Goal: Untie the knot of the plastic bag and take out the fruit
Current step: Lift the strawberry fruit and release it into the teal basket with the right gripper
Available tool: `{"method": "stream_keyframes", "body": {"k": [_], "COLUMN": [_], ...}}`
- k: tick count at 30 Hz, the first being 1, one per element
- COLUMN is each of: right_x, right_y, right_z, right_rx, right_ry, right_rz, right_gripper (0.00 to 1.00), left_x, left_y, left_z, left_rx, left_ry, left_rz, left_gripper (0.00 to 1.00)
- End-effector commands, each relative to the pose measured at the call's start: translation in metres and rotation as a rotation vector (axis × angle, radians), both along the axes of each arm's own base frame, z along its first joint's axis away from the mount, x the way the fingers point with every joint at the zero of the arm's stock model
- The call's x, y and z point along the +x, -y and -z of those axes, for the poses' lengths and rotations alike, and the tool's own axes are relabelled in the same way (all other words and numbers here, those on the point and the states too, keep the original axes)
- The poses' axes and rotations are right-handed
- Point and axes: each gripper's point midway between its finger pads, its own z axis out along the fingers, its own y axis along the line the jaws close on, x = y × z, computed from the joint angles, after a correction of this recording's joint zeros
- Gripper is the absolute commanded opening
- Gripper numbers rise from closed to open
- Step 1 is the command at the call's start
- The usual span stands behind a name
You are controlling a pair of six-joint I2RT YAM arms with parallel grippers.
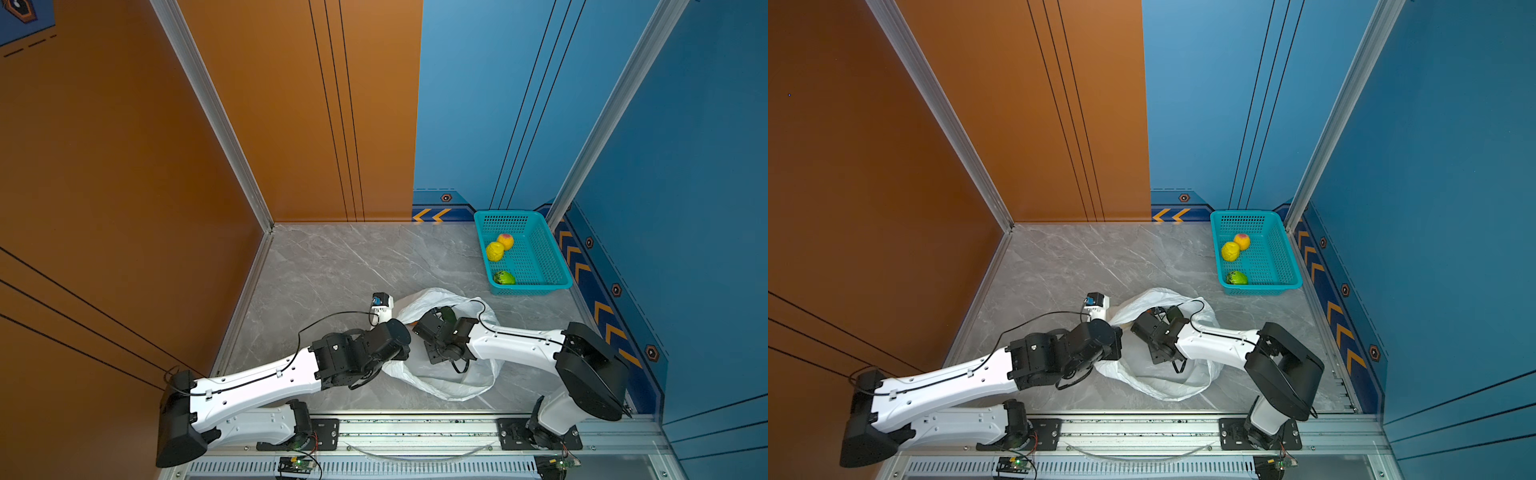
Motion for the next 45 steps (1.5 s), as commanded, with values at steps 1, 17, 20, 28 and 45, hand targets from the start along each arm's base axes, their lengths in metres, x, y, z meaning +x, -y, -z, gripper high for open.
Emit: {"method": "stream_keyframes", "body": {"k": [1, 17, 20, 28, 45], "right_x": [-0.014, -0.068, -0.068, -0.035, 0.162], "right_y": [0.005, 0.006, 0.009, 0.02, 0.171], "right_z": [-0.02, -0.133, -0.159, -0.234, -0.209], "right_rx": [0.013, 0.206, 0.234, 0.364, 0.398], "right_ry": [0.008, 0.059, 0.075, 0.143, 0.262], "right_rz": [-0.001, -0.065, -0.07, -0.048, 0.408], "right_gripper": [0.29, 0.28, 0.28, 0.28, 0.29], "left_x": [-0.001, 0.006, 0.006, 0.006, 0.007], "left_y": [-0.001, -0.001, -0.001, -0.001, 0.002], "left_z": [-0.004, -0.008, -0.008, -0.006, -0.006], "left_rx": [0.003, 0.005, 0.007, 0.005, 0.008], "left_ry": [0.024, 0.034, 0.032, 0.029, 0.026], "left_rz": [0.005, -0.011, -0.008, -0.01, -0.007], "left_gripper": [0.0, 0.0, 0.0, 0.0, 0.0]}}
